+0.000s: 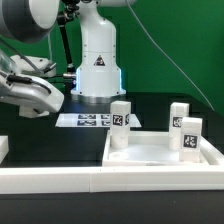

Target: Assemble square table

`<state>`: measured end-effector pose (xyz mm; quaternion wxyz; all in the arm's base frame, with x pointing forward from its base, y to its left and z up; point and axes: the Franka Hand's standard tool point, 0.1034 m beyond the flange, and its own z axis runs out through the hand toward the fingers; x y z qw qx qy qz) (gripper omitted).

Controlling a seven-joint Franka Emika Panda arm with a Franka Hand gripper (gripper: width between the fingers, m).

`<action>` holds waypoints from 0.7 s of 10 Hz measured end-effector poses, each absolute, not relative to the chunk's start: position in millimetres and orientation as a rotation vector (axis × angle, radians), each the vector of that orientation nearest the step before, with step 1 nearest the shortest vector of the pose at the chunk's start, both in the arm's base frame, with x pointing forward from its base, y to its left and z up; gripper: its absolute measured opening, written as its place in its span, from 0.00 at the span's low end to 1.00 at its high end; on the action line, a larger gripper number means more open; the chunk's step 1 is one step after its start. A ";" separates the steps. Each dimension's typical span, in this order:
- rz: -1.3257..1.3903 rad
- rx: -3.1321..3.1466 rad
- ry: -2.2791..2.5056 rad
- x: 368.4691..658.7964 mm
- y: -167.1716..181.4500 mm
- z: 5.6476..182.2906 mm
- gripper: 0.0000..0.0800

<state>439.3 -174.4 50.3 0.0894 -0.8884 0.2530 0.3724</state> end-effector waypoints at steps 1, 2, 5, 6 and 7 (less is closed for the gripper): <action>1.013 -2.694 0.765 442.3 -169.5 54.4 0.36; 0.953 -2.721 0.785 448.8 -160.9 63.5 0.36; 0.718 -2.840 0.837 484.7 -136.5 80.3 0.36; 0.617 -2.885 0.825 498.4 -129.0 83.4 0.36; 0.435 -2.949 0.825 504.7 -131.8 80.1 0.36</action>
Offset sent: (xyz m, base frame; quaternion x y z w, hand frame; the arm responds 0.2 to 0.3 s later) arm 0.0303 0.0361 0.0266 0.0218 0.1686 0.0406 0.9846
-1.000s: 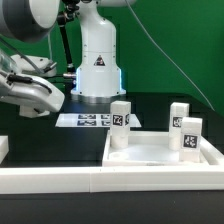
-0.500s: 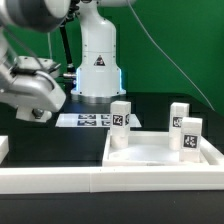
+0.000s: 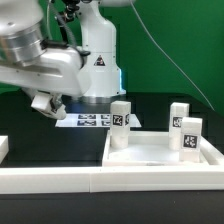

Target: Assemble square table

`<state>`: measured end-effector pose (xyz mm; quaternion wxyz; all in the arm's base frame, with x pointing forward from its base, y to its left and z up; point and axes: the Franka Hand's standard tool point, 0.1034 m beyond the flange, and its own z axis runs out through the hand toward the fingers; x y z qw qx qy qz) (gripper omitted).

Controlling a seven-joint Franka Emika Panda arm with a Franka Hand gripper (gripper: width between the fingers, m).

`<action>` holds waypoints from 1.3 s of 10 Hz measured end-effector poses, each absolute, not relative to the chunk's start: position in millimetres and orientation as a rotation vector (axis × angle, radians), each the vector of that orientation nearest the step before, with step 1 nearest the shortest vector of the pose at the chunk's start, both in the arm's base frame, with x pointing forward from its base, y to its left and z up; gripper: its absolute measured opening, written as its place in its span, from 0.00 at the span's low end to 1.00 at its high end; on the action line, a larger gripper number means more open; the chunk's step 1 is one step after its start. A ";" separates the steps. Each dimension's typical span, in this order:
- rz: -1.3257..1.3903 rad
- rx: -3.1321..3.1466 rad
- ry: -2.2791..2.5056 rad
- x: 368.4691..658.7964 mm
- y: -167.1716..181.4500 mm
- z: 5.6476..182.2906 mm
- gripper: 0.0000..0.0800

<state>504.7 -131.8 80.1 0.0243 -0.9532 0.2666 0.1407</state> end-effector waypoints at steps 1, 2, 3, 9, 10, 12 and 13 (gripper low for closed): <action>0.360 -2.968 0.829 500.6 -129.4 79.1 0.36; 0.294 -2.990 0.824 503.8 -128.4 78.8 0.36; 0.152 -3.022 0.835 513.2 -121.3 80.7 0.36; 0.074 -3.051 0.718 538.9 -82.0 95.4 0.36; 0.070 -3.054 0.714 540.6 -79.6 96.3 0.36; 0.040 -3.085 0.570 558.7 -61.1 104.3 0.36; 0.022 -3.112 0.425 570.5 -58.5 107.3 0.36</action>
Offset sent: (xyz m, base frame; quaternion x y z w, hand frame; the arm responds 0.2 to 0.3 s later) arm 0.0125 0.0402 0.0198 -0.0379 0.1459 0.0265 0.9882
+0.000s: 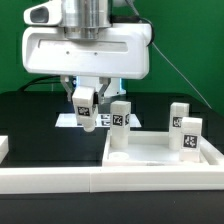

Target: Assemble square table

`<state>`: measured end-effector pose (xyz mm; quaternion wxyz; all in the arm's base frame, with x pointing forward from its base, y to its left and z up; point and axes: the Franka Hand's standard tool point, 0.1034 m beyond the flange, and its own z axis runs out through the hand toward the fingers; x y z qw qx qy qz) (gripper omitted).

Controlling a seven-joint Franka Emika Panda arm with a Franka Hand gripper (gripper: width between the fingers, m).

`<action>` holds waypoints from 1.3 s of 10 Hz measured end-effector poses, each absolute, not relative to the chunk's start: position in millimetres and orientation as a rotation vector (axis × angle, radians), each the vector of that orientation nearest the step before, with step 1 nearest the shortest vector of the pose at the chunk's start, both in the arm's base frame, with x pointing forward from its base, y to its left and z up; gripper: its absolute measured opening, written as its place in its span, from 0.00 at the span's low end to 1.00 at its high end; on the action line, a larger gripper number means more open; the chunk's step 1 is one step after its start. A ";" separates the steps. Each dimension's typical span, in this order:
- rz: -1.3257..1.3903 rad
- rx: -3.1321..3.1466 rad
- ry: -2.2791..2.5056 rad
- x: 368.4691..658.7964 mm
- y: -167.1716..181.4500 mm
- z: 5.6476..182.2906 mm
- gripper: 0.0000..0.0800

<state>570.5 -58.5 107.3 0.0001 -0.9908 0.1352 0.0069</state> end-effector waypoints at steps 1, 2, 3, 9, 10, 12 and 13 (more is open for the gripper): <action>0.124 -3.106 0.352 572.4 -60.3 106.4 0.36; 0.091 -3.112 0.366 578.6 -63.3 106.6 0.36; 0.067 -3.117 0.365 578.4 -63.3 105.9 0.36; -0.409 -3.173 0.331 594.9 -45.5 108.5 0.36; -0.398 -3.174 0.334 593.6 -48.3 108.0 0.36; -0.422 -3.165 0.348 595.8 -38.8 108.4 0.36; -0.437 -3.160 0.319 599.1 -24.8 109.7 0.36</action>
Offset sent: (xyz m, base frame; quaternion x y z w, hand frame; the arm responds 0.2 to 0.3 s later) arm 0.0000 0.0000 0.0000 0.0000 0.0000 0.0000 1.0000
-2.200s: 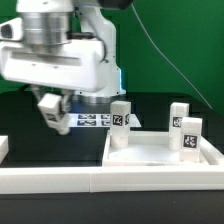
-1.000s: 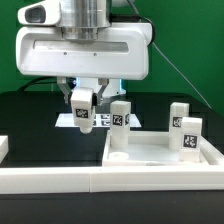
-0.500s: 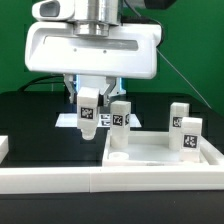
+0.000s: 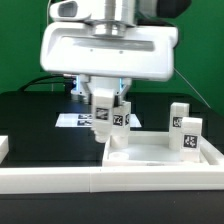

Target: Assemble square table

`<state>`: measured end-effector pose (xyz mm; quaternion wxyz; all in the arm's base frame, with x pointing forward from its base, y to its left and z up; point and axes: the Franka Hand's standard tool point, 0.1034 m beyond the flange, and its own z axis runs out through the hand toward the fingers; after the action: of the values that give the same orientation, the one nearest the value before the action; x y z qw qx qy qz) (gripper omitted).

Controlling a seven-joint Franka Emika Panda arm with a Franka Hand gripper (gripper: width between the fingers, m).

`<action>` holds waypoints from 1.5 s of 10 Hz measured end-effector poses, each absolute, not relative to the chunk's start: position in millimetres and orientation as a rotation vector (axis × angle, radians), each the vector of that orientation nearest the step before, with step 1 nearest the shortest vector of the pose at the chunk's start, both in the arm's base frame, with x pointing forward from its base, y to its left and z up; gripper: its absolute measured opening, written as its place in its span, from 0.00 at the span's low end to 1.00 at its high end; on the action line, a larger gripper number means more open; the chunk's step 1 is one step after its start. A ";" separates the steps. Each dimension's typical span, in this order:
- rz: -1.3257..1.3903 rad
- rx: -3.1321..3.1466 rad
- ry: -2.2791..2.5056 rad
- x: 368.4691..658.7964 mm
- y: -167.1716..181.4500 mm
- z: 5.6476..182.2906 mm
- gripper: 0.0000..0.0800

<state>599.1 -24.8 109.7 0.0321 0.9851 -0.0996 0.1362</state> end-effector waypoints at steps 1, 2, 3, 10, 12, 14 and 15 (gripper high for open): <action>0.431 3.038 -0.286 601.0 -18.6 110.2 0.36; 0.447 3.055 -0.312 600.7 -28.0 110.3 0.36; 0.456 3.079 -0.413 599.3 -38.3 109.3 0.36; 0.467 3.081 -0.387 602.7 -33.5 108.1 0.36; 0.481 3.089 -0.437 607.7 -23.2 111.2 0.36; 0.515 3.074 -0.448 609.0 -21.4 111.6 0.36; 0.532 3.068 -0.448 610.1 -22.3 112.3 0.36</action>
Offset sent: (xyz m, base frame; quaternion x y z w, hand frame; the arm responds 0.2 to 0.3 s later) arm 0.0000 0.0000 0.0000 0.0000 0.0000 0.0000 1.0000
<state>610.1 -22.3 112.3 -0.0019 0.9753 -0.1423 0.1690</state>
